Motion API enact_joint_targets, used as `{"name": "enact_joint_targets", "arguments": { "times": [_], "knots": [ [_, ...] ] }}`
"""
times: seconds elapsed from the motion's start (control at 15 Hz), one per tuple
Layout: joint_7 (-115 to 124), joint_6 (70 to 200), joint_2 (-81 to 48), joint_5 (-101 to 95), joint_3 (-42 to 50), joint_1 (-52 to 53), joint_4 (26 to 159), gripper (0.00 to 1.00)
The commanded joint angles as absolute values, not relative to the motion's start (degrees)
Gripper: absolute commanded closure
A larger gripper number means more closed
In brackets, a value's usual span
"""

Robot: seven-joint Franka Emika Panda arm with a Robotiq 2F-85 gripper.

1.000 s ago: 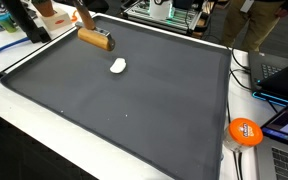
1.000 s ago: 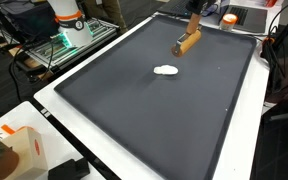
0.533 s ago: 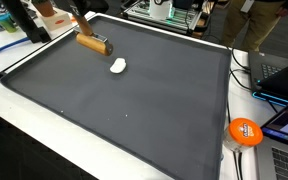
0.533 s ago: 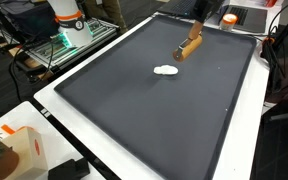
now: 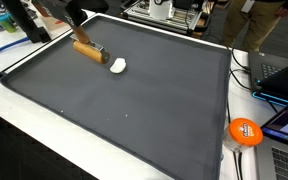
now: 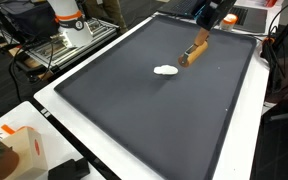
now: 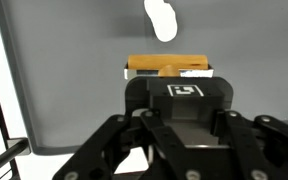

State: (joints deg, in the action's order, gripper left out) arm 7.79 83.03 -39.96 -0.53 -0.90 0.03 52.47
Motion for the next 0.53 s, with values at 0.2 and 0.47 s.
{"name": "enact_joint_targets", "arguments": {
  "times": [0.2,0.47],
  "knots": [
    [9.2,84.0,-43.2,0.0,-0.7,-0.4,49.9,0.78],
    [9.4,81.9,-46.4,0.0,-0.8,-0.5,46.5,0.78]
  ]
}}
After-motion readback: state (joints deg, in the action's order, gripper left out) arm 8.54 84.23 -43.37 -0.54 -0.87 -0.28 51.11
